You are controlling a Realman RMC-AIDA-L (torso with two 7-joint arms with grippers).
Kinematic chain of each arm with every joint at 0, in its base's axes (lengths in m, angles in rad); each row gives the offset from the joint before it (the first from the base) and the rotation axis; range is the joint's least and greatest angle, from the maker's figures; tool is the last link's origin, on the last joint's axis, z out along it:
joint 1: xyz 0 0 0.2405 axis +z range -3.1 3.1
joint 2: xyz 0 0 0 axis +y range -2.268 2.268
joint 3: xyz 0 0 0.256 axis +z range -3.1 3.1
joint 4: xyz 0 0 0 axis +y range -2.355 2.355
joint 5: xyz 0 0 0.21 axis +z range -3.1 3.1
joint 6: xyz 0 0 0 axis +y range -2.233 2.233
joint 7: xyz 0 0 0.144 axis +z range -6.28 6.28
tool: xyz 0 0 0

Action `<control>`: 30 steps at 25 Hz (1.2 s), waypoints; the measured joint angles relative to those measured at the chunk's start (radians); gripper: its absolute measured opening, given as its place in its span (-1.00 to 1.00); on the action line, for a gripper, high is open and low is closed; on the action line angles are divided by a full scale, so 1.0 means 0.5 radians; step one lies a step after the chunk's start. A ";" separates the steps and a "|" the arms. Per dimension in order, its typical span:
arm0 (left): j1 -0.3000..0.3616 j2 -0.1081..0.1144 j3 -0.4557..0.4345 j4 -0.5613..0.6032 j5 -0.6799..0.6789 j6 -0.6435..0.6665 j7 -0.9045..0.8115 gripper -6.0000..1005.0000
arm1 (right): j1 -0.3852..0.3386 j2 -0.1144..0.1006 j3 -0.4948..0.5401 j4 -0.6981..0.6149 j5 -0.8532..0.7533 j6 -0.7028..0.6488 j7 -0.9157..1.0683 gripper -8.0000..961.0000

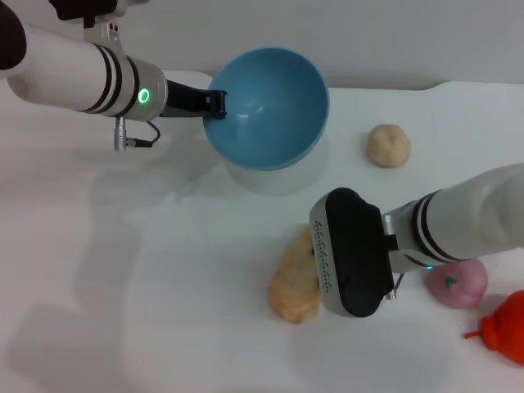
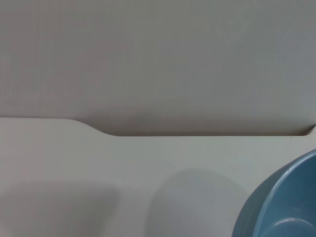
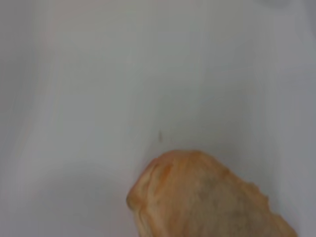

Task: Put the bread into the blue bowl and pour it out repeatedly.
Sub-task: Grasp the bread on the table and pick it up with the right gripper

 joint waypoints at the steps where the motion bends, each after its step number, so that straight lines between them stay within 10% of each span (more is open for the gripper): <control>1: 0.000 0.000 -0.001 0.000 0.000 -0.001 0.000 -0.99 | -0.004 0.000 0.006 -0.009 0.013 0.000 0.001 -0.07; 30: -0.012 0.003 -0.001 -0.003 0.000 -0.003 0.034 -0.99 | -0.321 0.000 0.605 -0.314 0.280 -0.171 0.208 -0.55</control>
